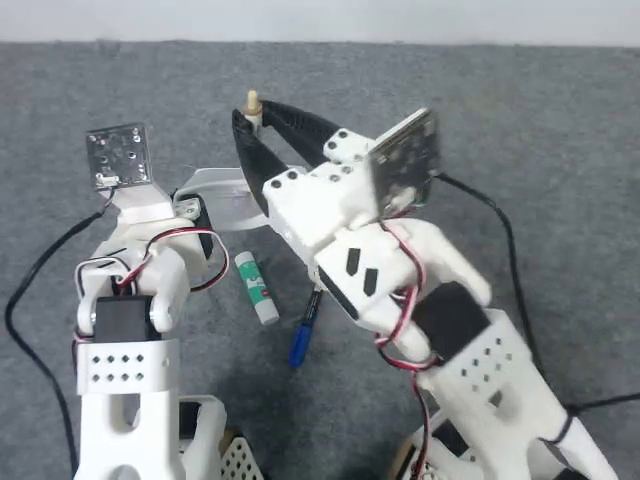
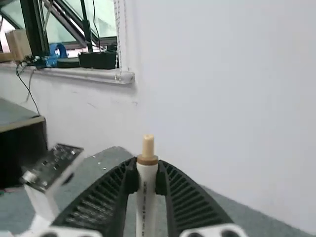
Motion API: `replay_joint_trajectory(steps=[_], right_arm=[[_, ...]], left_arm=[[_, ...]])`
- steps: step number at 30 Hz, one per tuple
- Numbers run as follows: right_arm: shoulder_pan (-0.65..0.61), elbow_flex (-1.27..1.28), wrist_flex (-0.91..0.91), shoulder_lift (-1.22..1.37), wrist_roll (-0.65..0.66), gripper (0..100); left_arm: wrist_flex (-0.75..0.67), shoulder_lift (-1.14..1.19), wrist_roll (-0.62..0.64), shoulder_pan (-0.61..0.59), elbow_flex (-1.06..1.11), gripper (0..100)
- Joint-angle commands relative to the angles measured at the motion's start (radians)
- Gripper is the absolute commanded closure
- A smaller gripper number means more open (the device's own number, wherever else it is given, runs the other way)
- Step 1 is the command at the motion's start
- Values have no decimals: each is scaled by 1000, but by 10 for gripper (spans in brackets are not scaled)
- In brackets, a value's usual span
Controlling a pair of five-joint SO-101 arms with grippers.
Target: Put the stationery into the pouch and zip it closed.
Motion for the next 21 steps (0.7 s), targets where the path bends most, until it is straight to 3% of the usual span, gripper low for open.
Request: replay_joint_trajectory(steps=[1,11,21], right_arm=[[-2,83,-151,-36,77,993],[-4,410,-524,-30,253,993],[-4,575,-562,-31,287,993]], left_arm=[[-17,-6,17,-6,-4,989],[-17,-6,17,-6,-4,989],[-17,-6,17,-6,-4,989]])
